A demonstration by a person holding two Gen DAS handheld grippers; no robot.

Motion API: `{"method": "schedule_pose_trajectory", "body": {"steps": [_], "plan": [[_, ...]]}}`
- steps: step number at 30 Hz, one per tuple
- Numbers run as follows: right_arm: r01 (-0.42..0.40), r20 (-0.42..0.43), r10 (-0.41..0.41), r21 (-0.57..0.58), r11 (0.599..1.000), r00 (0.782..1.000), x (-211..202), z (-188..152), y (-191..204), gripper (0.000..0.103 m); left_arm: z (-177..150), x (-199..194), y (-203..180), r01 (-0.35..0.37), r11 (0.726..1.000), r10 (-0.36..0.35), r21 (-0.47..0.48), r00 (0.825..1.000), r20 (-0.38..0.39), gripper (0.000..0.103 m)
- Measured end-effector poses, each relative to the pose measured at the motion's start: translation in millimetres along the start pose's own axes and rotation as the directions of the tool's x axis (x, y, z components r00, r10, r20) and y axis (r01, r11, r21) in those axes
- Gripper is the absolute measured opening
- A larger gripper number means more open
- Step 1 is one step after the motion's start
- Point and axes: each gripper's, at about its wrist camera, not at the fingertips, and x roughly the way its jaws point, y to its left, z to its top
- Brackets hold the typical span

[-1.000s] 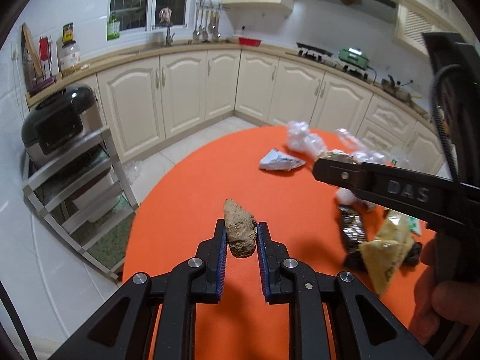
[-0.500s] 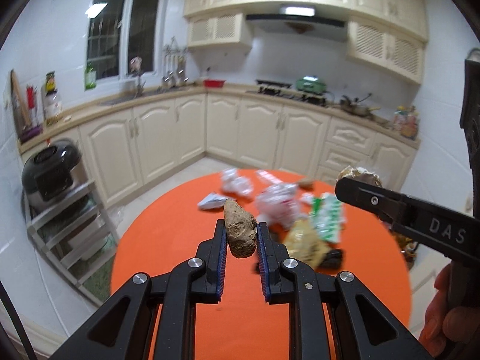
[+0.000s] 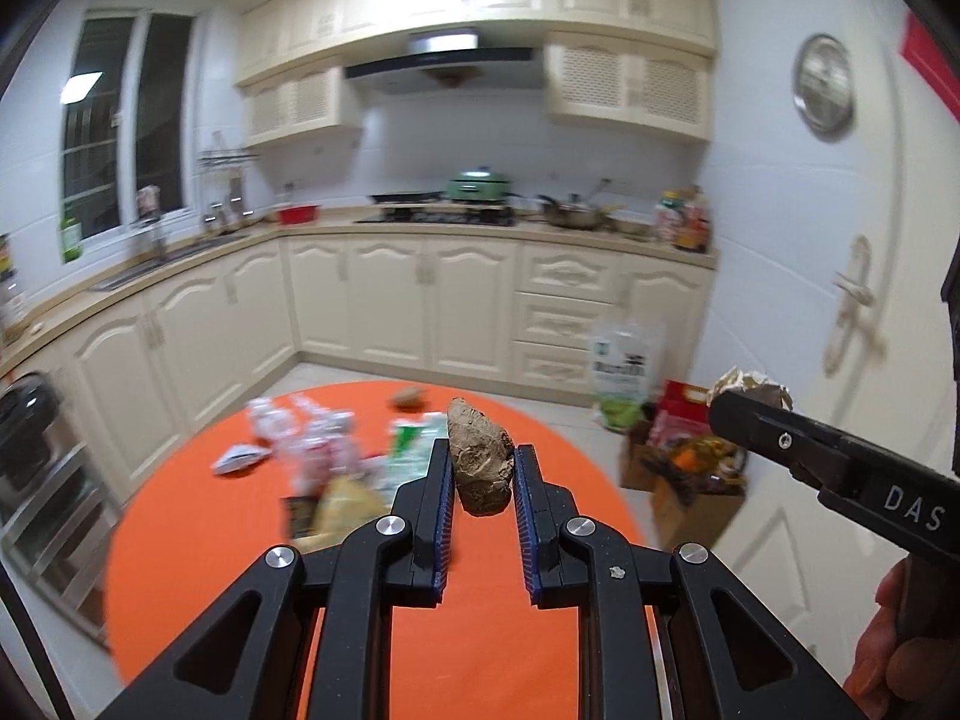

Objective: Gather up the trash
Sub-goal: 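Carry both items to the blue bin and open both tools over it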

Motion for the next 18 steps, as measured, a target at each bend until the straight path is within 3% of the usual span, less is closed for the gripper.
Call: {"method": "schedule_pose_trajectory", "body": {"steps": [7,12,18], "plan": [[0.143,0.000,-0.145,0.126,0.982,0.989,-24.1,-7.5,-97.6,0.030,0.7,40.9,-40.3,0.156,0.987,-0.152,0.045,0.985,-0.083,0.015],[0.239,-0.064,-0.231,0.219,0.946,0.971,-19.5,-23.6,-174.2,0.030,-9.9,91.9,-62.1,0.261,0.964,-0.246,0.053,0.947,-0.206,0.015],[0.300,-0.188,-0.252,0.300,0.906,0.949,19.7,-51.1,-249.4,0.030,-20.1,160.7,-85.4,0.309,0.947,-0.264,0.090,0.905,-0.333,0.015]]}}
